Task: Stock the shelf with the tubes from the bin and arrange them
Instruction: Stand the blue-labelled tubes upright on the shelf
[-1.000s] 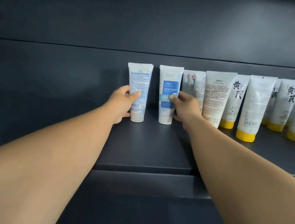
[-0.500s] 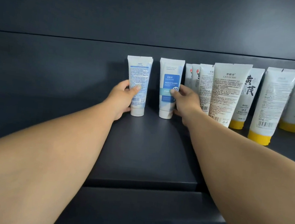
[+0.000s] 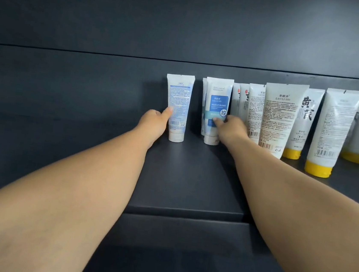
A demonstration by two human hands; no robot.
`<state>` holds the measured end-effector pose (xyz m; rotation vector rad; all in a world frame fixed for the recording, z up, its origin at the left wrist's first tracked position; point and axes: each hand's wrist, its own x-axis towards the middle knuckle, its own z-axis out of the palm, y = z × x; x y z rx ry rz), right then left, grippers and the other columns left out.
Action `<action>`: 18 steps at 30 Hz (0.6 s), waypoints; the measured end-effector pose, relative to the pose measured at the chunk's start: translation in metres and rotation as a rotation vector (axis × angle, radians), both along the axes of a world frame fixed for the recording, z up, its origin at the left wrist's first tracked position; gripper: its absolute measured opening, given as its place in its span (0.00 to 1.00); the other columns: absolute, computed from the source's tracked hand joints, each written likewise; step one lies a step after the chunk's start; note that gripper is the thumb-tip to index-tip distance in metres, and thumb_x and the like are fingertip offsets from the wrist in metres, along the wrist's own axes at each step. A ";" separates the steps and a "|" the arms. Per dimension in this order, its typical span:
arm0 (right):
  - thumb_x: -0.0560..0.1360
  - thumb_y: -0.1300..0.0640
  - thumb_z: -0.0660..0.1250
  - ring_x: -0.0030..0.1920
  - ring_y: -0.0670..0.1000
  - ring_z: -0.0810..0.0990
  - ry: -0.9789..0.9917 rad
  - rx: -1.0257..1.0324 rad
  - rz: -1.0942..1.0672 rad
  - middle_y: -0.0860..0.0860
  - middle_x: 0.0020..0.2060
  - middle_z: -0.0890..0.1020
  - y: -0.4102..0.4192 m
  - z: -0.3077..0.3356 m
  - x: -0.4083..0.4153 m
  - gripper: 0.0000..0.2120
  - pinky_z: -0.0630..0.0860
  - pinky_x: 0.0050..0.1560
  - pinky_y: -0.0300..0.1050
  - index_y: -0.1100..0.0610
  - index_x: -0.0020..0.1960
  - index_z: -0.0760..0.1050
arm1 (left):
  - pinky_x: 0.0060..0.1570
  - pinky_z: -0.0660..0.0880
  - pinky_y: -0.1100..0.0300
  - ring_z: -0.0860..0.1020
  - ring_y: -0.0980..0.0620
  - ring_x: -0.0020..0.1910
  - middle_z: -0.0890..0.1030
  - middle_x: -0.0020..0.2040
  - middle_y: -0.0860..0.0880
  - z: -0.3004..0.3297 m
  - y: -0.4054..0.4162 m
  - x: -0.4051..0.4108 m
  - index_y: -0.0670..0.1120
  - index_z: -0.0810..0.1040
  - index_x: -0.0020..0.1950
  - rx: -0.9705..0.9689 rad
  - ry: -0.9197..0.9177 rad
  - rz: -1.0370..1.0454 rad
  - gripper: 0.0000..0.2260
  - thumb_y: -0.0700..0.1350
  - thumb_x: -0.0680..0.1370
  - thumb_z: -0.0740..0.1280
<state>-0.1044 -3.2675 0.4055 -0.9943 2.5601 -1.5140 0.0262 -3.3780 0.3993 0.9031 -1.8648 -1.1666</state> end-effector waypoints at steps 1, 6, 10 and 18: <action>0.79 0.51 0.58 0.61 0.59 0.74 0.007 0.056 -0.001 0.59 0.60 0.77 0.003 0.000 0.004 0.19 0.69 0.53 0.43 0.63 0.62 0.72 | 0.44 0.71 0.57 0.69 0.50 0.39 0.71 0.40 0.48 0.002 0.005 0.007 0.48 0.64 0.35 -0.044 -0.049 0.058 0.17 0.57 0.78 0.58; 0.80 0.53 0.57 0.60 0.59 0.74 0.113 0.199 0.020 0.61 0.59 0.77 0.039 -0.002 0.036 0.15 0.69 0.52 0.43 0.64 0.57 0.74 | 0.32 0.61 0.58 0.67 0.47 0.39 0.68 0.33 0.50 0.004 0.051 0.038 0.47 0.65 0.33 -0.310 -0.289 0.174 0.15 0.49 0.80 0.56; 0.78 0.54 0.60 0.58 0.58 0.75 0.291 0.149 0.133 0.58 0.57 0.79 0.082 0.000 0.076 0.14 0.69 0.53 0.43 0.62 0.58 0.74 | 0.46 0.67 0.60 0.71 0.51 0.46 0.77 0.51 0.50 0.007 0.102 0.068 0.46 0.74 0.55 -0.545 -0.340 0.105 0.10 0.46 0.79 0.56; 0.78 0.52 0.60 0.57 0.56 0.74 0.736 0.082 0.245 0.55 0.57 0.78 0.192 -0.005 0.132 0.15 0.68 0.53 0.44 0.58 0.61 0.73 | 0.50 0.69 0.56 0.71 0.47 0.55 0.77 0.53 0.47 0.001 0.212 0.147 0.44 0.74 0.56 -0.900 -0.453 0.124 0.11 0.46 0.80 0.55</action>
